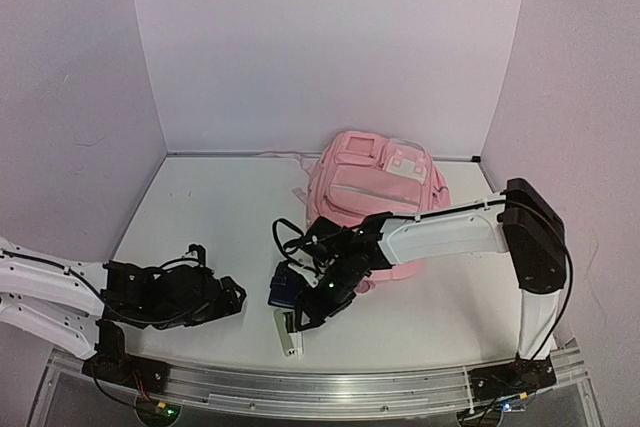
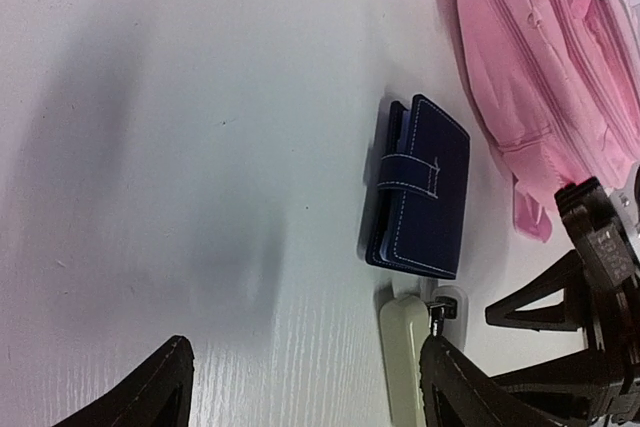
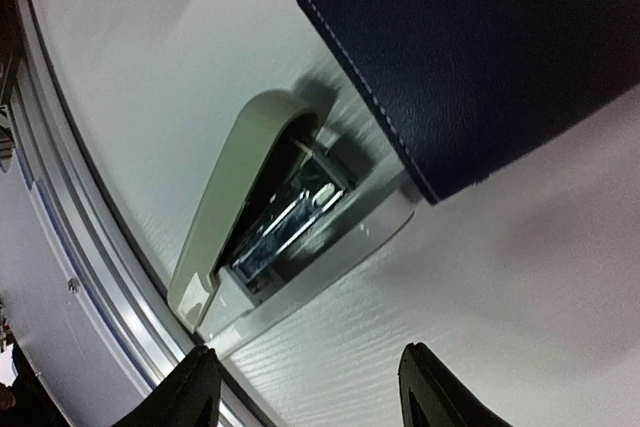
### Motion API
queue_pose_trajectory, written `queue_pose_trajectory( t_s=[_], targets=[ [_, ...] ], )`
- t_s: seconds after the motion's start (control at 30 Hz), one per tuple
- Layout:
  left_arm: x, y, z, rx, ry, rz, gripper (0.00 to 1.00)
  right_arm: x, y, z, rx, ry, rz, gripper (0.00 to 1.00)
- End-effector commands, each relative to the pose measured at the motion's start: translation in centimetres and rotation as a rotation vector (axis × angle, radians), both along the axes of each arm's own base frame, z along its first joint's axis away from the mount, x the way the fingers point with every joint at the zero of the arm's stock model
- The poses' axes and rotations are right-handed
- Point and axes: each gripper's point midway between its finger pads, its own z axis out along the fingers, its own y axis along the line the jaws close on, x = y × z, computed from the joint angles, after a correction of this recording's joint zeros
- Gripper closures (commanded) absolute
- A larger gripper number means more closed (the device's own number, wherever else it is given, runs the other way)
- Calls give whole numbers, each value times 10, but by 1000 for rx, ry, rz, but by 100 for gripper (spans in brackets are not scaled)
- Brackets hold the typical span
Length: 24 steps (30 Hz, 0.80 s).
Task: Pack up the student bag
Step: Pick up the stationery from the center of the board.
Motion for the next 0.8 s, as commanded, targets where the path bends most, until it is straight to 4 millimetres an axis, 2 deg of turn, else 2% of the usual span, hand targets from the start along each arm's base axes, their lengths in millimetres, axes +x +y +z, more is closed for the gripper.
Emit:
queue_pose_trajectory(
  t_s=[0.0,0.23,0.43,0.57,0.67,0.77],
  targets=[
    [6,-20,18,16,-65,-14,22,14,18,-3,7,-11,-65,40],
    [1,-30,23,86,-111,-31,21,27,25,-16,-23,-30,-105,49],
    [1,-27,23,77,-123,-16,19,33,20,-19,-33,-4,-130,76],
    [3,-29,30,65,-154,-27,15,46,17,-5,-5,23,-162,100],
    [5,-39,38,69,-185,-63,13,58,17,17,41,11,-164,100],
    [8,-54,47,70,-223,-112,11,72,14,49,96,-41,-175,100]
  ],
)
